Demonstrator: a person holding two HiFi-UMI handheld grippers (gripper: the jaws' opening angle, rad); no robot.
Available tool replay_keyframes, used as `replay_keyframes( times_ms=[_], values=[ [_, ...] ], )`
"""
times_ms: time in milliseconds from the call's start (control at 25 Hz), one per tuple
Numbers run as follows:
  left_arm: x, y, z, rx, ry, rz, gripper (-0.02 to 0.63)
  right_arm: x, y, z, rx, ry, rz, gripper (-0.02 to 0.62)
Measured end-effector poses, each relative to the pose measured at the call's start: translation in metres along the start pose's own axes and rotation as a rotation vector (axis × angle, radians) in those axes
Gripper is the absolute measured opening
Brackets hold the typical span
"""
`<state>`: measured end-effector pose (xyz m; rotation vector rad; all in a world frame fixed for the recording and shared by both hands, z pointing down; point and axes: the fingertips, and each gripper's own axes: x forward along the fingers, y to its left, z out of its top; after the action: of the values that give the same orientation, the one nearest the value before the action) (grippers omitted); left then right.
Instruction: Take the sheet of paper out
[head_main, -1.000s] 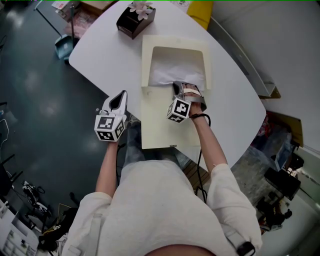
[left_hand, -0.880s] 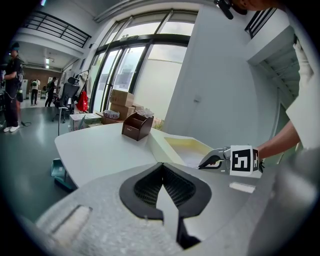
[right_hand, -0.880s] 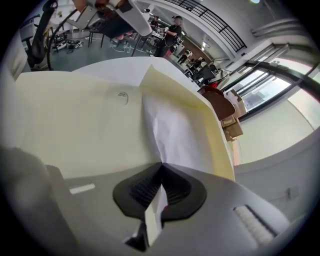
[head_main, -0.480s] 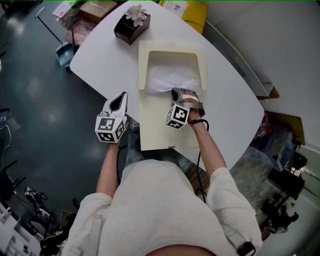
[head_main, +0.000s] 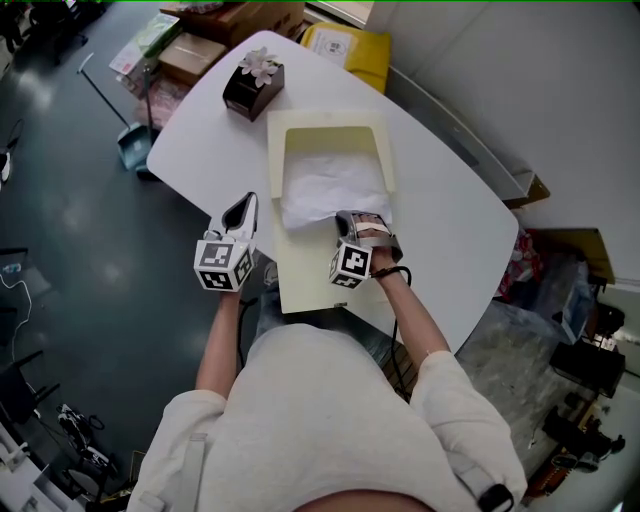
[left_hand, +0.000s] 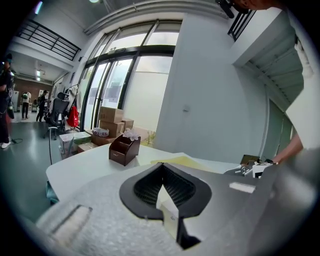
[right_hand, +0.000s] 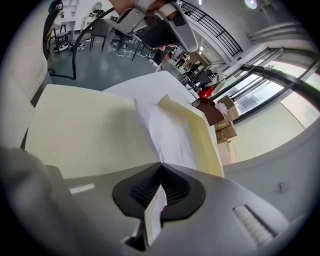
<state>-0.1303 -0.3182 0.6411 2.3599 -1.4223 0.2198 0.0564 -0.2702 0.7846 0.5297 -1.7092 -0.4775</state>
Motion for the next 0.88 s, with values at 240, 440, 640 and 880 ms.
replay_keyframes(
  times_ms=[240, 440, 640, 880],
  values=[
    [0.001, -0.010, 0.029, 0.034, -0.045, -0.015, 0.002, -0.029, -0.041, 0.009, 0.039, -0.034, -0.100, 0.000],
    [0.002, -0.019, 0.055, 0.064, -0.084, -0.032, 0.002, -0.050, -0.089, 0.014, 0.089, -0.060, -0.192, 0.000],
    [0.002, -0.024, 0.081, 0.091, -0.124, -0.042, 0.002, -0.071, -0.124, 0.015, 0.140, -0.082, -0.254, 0.002],
    [-0.001, -0.026, 0.106, 0.111, -0.166, -0.047, 0.002, -0.097, -0.159, 0.022, 0.246, -0.132, -0.303, 0.002]
  ],
)
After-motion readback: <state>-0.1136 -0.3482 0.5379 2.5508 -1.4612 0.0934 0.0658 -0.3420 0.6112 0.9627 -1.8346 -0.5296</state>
